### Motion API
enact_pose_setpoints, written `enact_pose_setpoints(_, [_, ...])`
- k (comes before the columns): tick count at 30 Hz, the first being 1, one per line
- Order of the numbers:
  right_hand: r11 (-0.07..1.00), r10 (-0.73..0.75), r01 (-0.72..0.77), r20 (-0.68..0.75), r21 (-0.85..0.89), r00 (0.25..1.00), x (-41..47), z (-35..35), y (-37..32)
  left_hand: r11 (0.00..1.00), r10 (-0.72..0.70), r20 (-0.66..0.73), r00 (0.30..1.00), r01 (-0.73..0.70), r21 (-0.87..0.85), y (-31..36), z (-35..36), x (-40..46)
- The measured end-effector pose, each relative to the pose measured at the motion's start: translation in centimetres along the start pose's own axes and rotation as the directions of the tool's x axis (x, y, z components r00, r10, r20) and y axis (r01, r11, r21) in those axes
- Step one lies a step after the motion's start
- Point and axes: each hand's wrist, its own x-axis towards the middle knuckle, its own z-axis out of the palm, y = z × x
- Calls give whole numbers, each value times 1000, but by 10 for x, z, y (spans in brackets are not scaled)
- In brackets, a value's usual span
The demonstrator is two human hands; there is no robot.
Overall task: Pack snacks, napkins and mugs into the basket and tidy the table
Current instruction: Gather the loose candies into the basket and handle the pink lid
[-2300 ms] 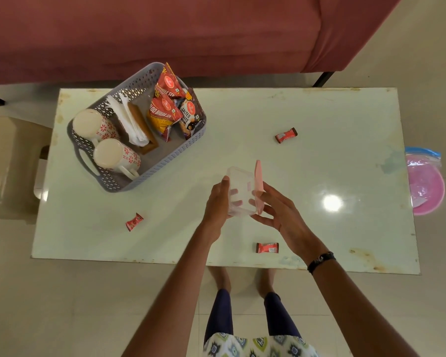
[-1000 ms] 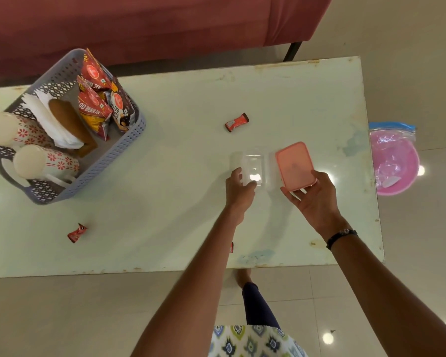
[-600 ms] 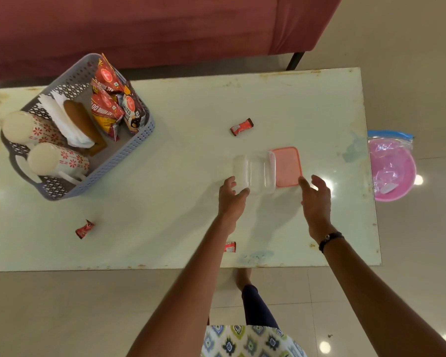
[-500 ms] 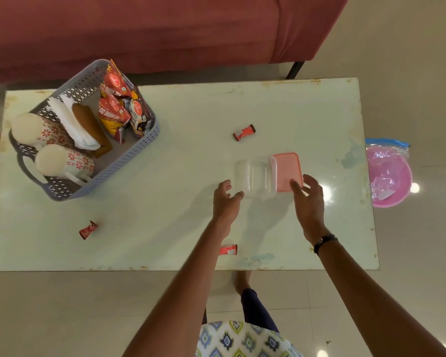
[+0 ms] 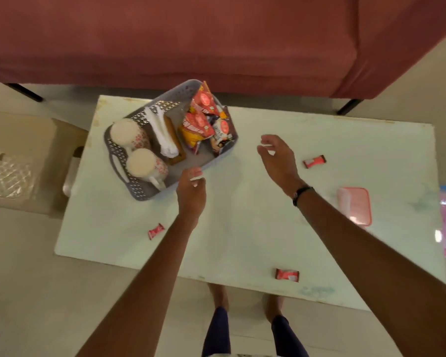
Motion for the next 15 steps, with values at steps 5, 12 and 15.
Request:
enact_pose_setpoints(5, [986, -67, 68, 13, -154, 998, 53, 53, -40, 994, 110, -179, 978, -109, 14, 0, -59, 45])
enact_pose_setpoints(12, [938, 89, -91, -21, -333, 996, 121, 82, -51, 988, 9, -451, 893, 63, 145, -33, -126, 100])
enact_pose_setpoints(15, [947, 144, -124, 48, -296, 988, 140, 90, -59, 972, -136, -387, 912, 199, 127, -40, -136, 121])
